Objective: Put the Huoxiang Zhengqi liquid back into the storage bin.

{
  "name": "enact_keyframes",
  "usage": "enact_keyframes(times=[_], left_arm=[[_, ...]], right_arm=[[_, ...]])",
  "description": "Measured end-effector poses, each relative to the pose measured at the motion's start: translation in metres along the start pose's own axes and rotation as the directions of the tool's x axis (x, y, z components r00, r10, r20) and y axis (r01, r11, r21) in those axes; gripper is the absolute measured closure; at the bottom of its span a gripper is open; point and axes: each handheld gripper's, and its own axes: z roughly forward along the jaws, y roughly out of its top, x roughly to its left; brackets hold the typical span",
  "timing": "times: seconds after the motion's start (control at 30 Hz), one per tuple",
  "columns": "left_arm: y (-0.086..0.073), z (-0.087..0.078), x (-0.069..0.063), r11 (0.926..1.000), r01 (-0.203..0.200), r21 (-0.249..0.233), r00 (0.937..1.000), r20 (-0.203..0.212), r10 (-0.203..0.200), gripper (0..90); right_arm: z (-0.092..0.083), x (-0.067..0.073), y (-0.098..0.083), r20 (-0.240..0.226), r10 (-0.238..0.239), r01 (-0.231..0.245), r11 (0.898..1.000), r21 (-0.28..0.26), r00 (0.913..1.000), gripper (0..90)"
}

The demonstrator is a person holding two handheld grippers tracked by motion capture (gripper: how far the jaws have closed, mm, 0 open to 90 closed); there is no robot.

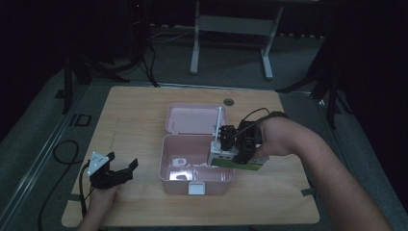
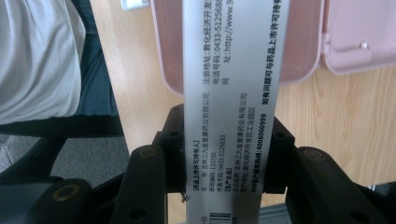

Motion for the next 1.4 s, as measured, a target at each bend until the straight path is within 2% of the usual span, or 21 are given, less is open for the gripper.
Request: enact_keyframes(times=[0.4, 0.97, 1.4], left_arm=[[0.000, 0.000, 0.000, 1.0000, -0.003, 0.002, 1.0000, 0.002, 0.003, 3.1], [0.000, 0.000, 0.001, 1.0000, 0.001, -0.002, 1.0000, 0.003, -0.001, 3.1], [0.000, 0.001, 0.001, 1.0000, 0.002, 0.002, 1.0000, 0.006, -0.002, 3.1]], right_arm=[[0.009, -0.003, 0.021, 0.008, -0.030, 0.030, 0.999, 0.014, 0.9995, 61.6], [0.009, 0.001, 0.051, 0.023, -0.073, 0.074, 0.997, -0.022, 0.9971, 61.5], [0.021, 0.001, 0.062, 0.019, -0.087, 0.087, 0.996, -0.013, 0.9960, 61.5]])
